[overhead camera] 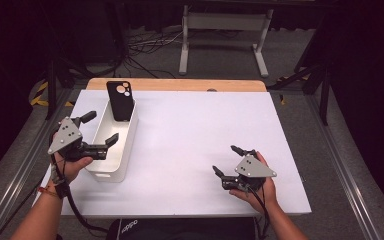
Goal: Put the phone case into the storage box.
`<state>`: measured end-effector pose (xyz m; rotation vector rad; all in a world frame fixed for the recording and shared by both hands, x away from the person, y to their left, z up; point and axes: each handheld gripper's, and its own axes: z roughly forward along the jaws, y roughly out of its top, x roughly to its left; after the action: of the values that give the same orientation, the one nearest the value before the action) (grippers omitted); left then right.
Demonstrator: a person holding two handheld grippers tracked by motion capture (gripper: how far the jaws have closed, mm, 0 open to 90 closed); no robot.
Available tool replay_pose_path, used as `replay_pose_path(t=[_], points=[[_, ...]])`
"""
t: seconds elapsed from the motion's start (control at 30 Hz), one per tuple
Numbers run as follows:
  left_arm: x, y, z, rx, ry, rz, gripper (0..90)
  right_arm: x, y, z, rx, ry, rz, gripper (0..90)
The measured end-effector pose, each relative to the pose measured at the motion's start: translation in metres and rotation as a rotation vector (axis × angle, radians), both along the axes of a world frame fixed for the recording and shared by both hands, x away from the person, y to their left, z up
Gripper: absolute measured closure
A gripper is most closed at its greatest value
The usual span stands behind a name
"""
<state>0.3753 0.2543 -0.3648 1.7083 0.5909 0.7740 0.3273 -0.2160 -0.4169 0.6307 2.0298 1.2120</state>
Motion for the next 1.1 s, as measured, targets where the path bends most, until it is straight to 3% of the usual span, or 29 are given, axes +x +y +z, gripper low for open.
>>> replay_pose_path(t=[0.33, 1.1], points=[[-0.013, -0.006, -0.003, -0.008, -0.014, -0.02, 5.5, -0.001, 0.001, -0.001, -0.006, 0.002, 0.008, 17.0], [-0.038, -0.032, -0.01, 0.024, -0.035, -0.1, 5.5, -0.008, 0.008, -0.002, -0.028, 0.002, 0.047, 17.0]])
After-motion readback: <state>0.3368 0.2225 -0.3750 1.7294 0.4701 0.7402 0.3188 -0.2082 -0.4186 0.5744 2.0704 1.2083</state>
